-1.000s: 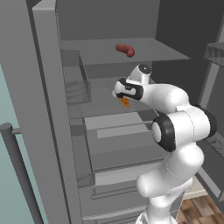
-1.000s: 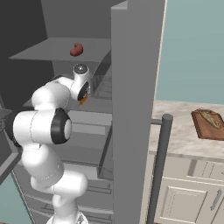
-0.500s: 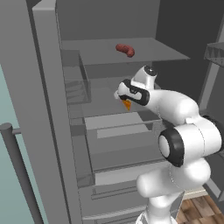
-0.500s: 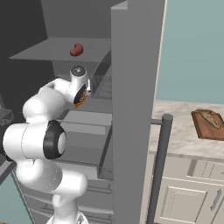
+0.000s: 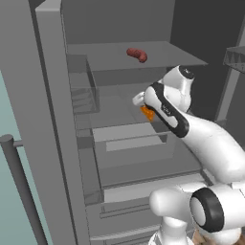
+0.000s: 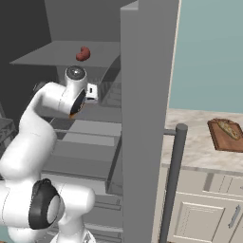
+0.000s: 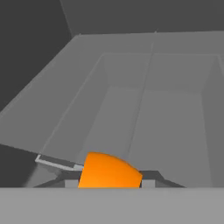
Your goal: Retrieve the sausage and cheese from the fridge and place them on the cutting board on the counter.
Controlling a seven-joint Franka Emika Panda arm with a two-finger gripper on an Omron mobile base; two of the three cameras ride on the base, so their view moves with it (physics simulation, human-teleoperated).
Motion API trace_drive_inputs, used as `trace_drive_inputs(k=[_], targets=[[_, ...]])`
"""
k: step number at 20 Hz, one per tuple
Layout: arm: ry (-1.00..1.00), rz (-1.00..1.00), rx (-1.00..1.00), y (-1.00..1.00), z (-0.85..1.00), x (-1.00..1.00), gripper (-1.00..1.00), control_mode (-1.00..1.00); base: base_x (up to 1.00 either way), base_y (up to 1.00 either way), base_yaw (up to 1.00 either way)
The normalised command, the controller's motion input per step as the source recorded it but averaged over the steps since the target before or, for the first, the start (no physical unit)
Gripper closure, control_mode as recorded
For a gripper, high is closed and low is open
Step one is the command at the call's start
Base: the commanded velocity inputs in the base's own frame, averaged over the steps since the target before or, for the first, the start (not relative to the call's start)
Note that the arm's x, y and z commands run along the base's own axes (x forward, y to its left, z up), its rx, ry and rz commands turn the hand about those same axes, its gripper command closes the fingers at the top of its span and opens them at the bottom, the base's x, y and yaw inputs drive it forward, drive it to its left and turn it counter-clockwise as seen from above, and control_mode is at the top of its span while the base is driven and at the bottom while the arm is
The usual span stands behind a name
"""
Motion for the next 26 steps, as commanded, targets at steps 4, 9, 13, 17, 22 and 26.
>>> trace_drive_inputs(k=[4, 9, 13, 17, 22, 26], targets=[[0.00, 0.00, 0.00, 0.14, 0.08, -1.00, 1.00, -1.00, 0.00, 0.00, 0.00], [-0.01, -0.03, -0.02, 0.03, -0.13, -0.98, 1.00, -1.00, 0.00, 0.00, 0.00], [-0.01, -0.01, 0.00, -0.08, 0.04, -0.42, 1.00, -1.00, 0.00, 0.00, 0.00], [0.00, 0.00, 0.00, 0.00, 0.00, 0.00, 1.00, -1.00, 0.00, 0.00, 0.00], [0.00, 0.00, 0.00, 0.00, 0.00, 0.00, 1.00, -1.00, 0.00, 0.00, 0.00], [0.00, 0.00, 0.00, 0.00, 0.00, 0.00, 1.00, -1.00, 0.00, 0.00, 0.00]])
